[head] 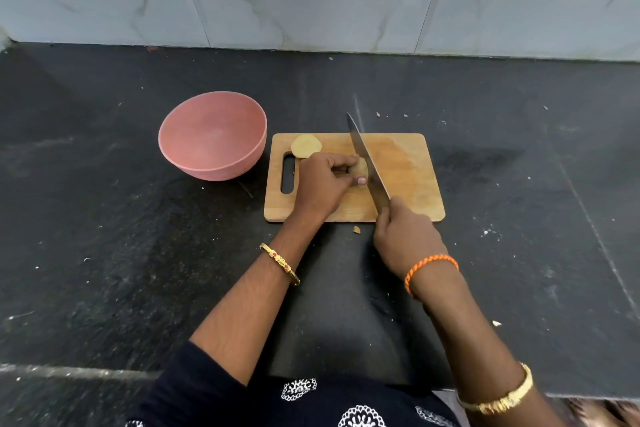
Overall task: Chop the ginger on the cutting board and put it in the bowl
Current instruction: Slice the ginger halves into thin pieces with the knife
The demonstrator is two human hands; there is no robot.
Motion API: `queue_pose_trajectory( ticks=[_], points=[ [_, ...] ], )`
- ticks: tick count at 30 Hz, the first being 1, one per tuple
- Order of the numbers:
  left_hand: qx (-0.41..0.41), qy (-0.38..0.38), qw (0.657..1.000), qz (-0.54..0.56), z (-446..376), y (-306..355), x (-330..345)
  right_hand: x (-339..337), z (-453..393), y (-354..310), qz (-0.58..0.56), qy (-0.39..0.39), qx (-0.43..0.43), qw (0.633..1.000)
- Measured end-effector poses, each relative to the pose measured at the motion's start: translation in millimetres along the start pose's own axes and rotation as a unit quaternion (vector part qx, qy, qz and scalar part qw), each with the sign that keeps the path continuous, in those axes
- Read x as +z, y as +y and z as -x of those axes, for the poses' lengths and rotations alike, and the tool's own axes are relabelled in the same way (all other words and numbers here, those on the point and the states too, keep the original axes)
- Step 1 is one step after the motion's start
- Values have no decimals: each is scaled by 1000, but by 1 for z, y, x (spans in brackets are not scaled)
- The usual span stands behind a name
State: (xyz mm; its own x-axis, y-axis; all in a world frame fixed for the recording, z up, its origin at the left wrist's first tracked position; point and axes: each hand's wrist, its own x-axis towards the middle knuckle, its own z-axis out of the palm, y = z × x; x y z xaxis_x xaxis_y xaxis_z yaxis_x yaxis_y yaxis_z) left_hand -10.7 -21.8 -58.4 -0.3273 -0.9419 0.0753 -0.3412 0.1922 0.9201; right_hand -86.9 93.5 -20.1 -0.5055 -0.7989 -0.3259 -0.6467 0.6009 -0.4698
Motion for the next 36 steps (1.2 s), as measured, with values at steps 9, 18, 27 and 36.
queue_pose_trajectory(
  ticks=[9, 18, 27, 36],
  points=[
    [-4, -7, 1000, -11, -1, 0, -2, -29, 47, 25, -7, -30, 20, 999],
    [-15, -15, 1000, -2, -1, 0, -3, -28, 9, 5, -82, 17, -14, 996],
    [-14, -14, 1000, 3, 0, 0, -3, -25, -11, -2, -85, 12, -24, 996],
    [-13, -11, 1000, 3, -1, -1, -2, -19, -18, -10, -14, 31, -31, 999]
  ],
)
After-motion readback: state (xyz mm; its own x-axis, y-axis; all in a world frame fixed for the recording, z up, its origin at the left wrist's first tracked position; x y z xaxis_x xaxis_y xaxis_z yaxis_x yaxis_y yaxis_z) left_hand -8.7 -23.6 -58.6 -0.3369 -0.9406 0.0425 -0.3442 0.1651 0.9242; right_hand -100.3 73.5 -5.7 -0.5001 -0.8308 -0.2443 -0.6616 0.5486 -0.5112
